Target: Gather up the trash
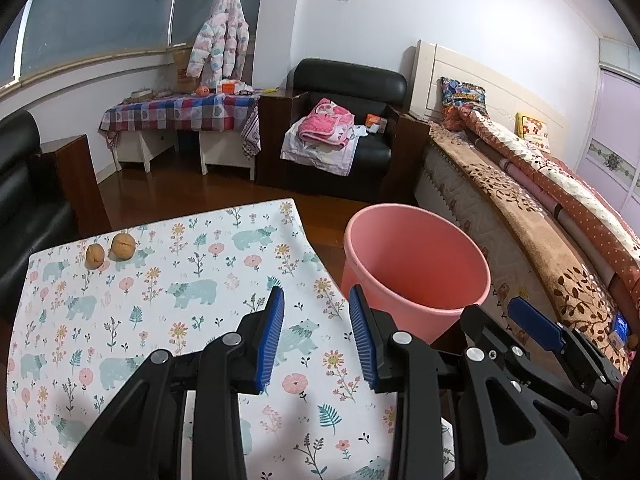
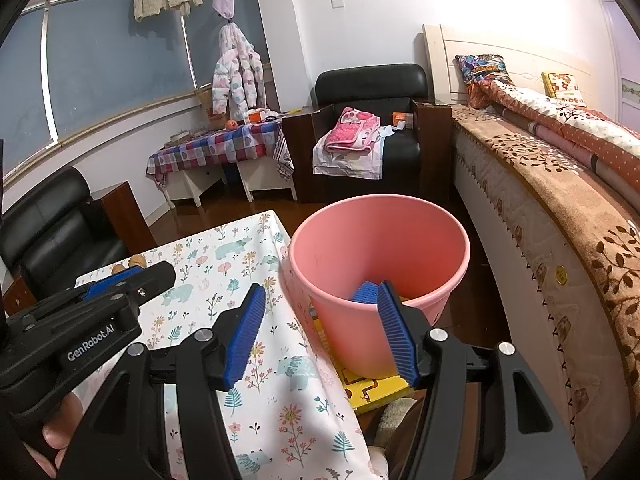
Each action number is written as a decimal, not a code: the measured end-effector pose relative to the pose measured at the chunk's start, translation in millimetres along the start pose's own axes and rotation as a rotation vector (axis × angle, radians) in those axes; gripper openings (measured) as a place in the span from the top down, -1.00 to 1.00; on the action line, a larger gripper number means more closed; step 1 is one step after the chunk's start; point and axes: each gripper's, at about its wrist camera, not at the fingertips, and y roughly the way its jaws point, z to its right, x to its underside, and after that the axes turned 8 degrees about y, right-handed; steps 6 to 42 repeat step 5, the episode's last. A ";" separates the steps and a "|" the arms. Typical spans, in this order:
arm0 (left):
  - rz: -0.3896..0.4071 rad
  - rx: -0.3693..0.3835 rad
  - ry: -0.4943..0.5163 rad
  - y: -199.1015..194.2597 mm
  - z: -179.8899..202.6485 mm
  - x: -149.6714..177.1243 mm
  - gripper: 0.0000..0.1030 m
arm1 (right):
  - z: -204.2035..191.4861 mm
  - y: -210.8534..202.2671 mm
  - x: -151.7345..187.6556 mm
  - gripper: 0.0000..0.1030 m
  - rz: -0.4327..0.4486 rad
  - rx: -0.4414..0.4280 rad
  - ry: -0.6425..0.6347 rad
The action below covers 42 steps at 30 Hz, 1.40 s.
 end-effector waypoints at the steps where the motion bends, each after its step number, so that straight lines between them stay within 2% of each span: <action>1: -0.003 0.000 -0.004 1.7 -1.4 -1.2 0.35 | -0.1 0.7 -1.2 -0.14 0.000 0.000 0.000; 42: -0.009 0.001 -0.013 2.6 -5.2 0.9 0.35 | -0.7 2.2 -1.7 -0.14 -0.004 0.000 -0.003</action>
